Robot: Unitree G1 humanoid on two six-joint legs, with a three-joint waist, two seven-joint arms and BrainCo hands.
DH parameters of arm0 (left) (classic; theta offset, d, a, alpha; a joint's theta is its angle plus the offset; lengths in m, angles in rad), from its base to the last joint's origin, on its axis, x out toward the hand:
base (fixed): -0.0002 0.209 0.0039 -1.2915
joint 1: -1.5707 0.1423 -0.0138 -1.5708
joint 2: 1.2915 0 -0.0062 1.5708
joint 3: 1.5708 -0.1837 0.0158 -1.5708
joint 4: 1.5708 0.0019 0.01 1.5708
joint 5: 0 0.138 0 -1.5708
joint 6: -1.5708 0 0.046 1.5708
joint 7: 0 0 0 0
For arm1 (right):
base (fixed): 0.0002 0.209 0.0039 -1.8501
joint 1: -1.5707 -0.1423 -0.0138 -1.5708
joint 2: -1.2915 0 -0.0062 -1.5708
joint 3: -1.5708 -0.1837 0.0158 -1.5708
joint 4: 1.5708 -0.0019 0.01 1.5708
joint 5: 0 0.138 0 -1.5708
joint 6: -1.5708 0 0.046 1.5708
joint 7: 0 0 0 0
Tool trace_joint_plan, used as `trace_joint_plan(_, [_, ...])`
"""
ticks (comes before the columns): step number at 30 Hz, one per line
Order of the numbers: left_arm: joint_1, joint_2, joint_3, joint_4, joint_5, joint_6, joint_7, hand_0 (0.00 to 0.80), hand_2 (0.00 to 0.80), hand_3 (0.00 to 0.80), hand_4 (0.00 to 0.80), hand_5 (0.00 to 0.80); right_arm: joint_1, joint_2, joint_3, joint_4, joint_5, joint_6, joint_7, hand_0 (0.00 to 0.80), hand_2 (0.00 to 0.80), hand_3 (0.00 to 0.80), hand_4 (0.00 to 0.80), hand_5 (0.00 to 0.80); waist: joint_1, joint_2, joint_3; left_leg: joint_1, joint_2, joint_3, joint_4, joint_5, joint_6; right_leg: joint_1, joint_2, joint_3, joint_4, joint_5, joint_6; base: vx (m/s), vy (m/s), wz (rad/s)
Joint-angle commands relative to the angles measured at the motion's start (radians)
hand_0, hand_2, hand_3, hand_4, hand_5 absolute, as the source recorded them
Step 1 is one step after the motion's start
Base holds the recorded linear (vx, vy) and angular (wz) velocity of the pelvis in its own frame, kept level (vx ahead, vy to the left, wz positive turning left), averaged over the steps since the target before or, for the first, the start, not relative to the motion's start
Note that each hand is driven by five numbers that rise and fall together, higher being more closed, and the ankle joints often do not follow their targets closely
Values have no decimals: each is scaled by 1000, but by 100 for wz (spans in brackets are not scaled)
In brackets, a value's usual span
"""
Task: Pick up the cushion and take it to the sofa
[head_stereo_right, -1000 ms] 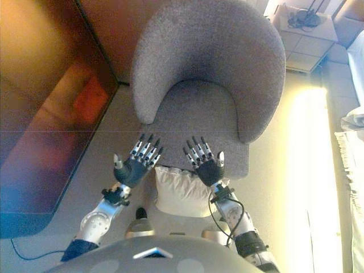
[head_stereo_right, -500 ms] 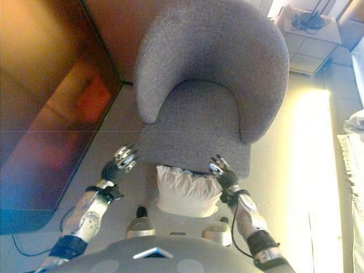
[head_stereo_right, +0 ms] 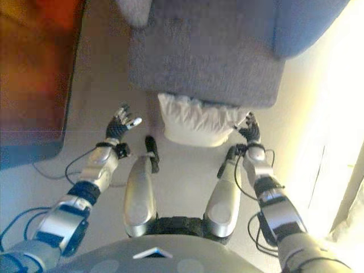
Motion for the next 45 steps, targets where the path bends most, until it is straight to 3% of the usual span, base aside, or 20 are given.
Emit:
trace_joint_plan(1, [-40,-8,-33,12,8,-72,56,0,0,0,0,0,-26,-13,-23,9,-32,1,-130,0,0,0,0,0,-8,-4,-31,-73,28,-80,61,-60,-45,-135,-32,54,26,88,0,-155,25,-5])
trace_joint_plan(2, [-52,-10,-39,12,5,-77,63,0,0,0,0,0,-38,-15,-29,19,-29,4,-137,0,0,0,0,0,-7,4,-22,-94,33,-92,86,-92,-48,-163,-24,65,69,51,4,-185,23,-10])
trace_joint_plan(3, [-70,-12,-43,11,0,-83,68,0,0,0,0,0,-54,-20,-39,24,-8,12,-131,0,0,0,0,0,-9,8,-12,-139,30,-99,103,-71,-41,-211,-21,74,92,66,-5,-148,14,-12])
trace_joint_plan(9, [-136,1,-39,0,-43,-76,55,0,0,0,0,0,-127,-66,-44,102,1,88,-66,0,0,0,0,0,-14,27,19,-317,38,-109,267,-114,-17,-396,-10,99,277,15,-24,-147,-6,-9])
trace_joint_plan(12, [-156,9,-36,6,-49,-76,42,0,0,0,0,0,-158,-90,-59,165,45,101,-48,0,0,0,0,0,-12,36,28,-398,41,-124,406,-192,-13,-480,-6,122,410,-52,-26,14,-23,-4])
trace_joint_plan(17, [-194,35,-43,20,-60,-53,43,0,0,0,0,0,-189,-122,-104,216,117,112,-41,0,0,0,0,0,-18,42,37,-509,42,-134,547,-242,8,-590,-1,146,535,-89,-39,-16,-7,-2])
trace_joint_plan(34, [-451,186,-86,76,-151,133,-30,0,0,0,0,0,-388,-231,-10,195,189,137,195,0,0,0,0,0,-51,40,38,-688,71,-142,771,-297,33,-754,5,197,700,-146,-73,41,-11,-2])
trace_joint_plan(45, [-641,178,-158,246,-183,240,-114,0,0,0,0,0,-579,-206,124,253,141,258,275,0,0,0,0,0,-55,38,38,-784,77,-154,848,-315,31,-848,-6,221,790,-182,-85,-4,-13,1])
